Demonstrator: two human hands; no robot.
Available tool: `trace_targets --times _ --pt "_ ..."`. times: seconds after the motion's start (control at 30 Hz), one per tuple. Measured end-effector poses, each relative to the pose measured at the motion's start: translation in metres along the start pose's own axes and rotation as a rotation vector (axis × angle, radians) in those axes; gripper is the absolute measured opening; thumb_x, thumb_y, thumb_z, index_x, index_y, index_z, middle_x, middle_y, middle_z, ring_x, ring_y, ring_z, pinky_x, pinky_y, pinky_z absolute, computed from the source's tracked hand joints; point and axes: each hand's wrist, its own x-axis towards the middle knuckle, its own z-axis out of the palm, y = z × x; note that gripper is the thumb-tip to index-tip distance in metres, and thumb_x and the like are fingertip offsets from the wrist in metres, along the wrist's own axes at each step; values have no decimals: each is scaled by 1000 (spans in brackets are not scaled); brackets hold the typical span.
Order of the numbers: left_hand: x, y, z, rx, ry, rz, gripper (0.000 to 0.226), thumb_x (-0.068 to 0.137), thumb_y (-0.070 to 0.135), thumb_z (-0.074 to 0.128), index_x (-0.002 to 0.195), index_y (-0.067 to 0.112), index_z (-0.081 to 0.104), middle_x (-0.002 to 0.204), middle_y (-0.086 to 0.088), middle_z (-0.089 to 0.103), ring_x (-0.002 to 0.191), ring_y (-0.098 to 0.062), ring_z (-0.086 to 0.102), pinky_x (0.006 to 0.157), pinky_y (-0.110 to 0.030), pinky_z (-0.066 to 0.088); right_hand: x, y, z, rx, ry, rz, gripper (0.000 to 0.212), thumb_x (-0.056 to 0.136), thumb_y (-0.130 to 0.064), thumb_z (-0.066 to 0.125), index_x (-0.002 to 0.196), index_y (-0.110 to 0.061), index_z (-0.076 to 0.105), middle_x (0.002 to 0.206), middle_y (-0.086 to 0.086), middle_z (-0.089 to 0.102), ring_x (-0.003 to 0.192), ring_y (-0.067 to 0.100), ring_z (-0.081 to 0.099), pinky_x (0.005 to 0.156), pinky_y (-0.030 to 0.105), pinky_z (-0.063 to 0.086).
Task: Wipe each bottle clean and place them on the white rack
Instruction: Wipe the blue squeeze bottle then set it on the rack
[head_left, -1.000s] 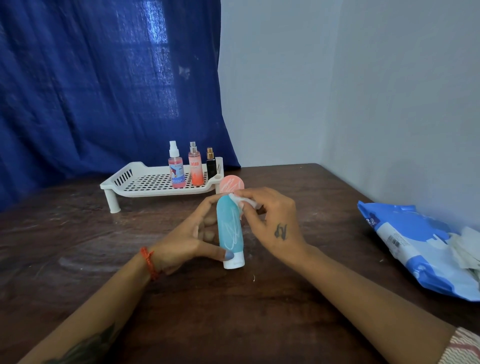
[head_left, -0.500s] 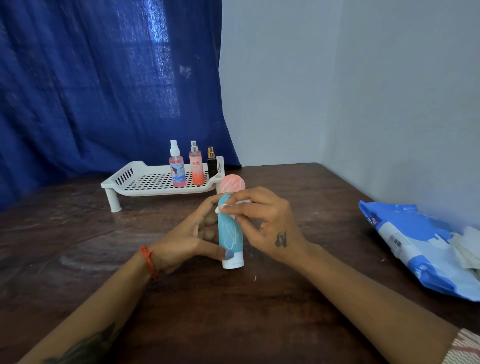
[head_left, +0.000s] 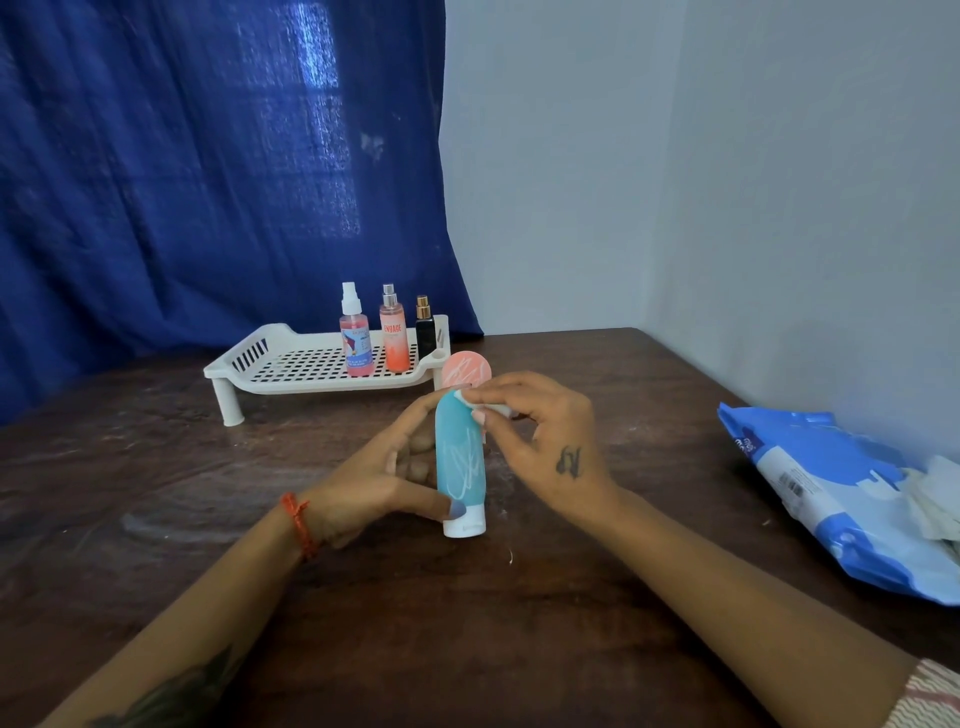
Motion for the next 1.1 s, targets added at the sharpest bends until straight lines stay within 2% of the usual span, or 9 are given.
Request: trace_targets --times 0.1,0.17,0.27,0.37,0.5,0.63,0.77,0.97,1.1 --pt "0 0 -1 1 11 5 95 60 -4 75 135 39 33 125 -2 62 116 -22 60 86 -33 53 -1 -2 0 28 -51 -48 25 83 -23 62 100 -7 72 101 6 70 95 7 62 81 11 50" --pt "1 -1 -1 -2 5 6 96 59 -1 76 136 37 32 127 -3 61 116 -23 59 86 -33 53 -1 -2 -2 51 -54 -47 27 81 -25 60 96 -7 73 97 5 71 91 6 62 79 12 51" --pt "0 -1 0 -5 4 -4 98 56 6 78 137 36 32 127 -3 61 116 -23 59 89 -34 53 -1 0 -2 25 -12 -12 19 78 -18 67 91 -7 74 91 5 72 85 7 65 74 10 51" --pt "0 0 0 3 14 -3 94 60 -2 75 135 38 33 125 -1 62 116 -21 60 89 -33 53 -3 2 0 -45 31 18 17 77 -11 70 94 -8 73 92 5 72 85 4 63 74 6 48" --pt "0 1 1 3 30 -14 91 61 -4 70 132 40 34 125 1 60 115 -17 60 88 -30 53 -2 1 0 -15 12 18 22 79 -16 70 99 -7 72 97 5 72 89 5 62 77 8 49" --pt "0 1 1 -14 33 -21 93 62 -6 69 135 39 32 127 1 59 116 -18 59 91 -32 53 -1 -1 -3 84 -44 25 19 76 -20 68 88 -7 74 89 4 73 86 6 64 73 10 51" --pt "0 0 0 -14 15 -28 98 59 -4 74 138 35 30 127 -2 61 115 -21 60 88 -32 54 -1 2 -3 56 -9 101 9 74 -14 70 80 -10 76 82 2 73 74 6 65 67 10 51" --pt "0 0 -1 -23 12 -39 101 54 4 78 137 37 31 129 -1 60 118 -21 58 94 -36 51 -2 2 -1 34 35 118 13 76 -11 74 88 -11 75 90 2 68 81 6 61 69 15 53" --pt "-1 -1 0 -17 14 -37 97 63 -7 70 140 35 29 131 -5 58 117 -23 59 90 -34 53 -1 -1 -2 90 -52 63 13 75 -16 70 85 -10 75 87 3 70 80 6 61 68 12 52"
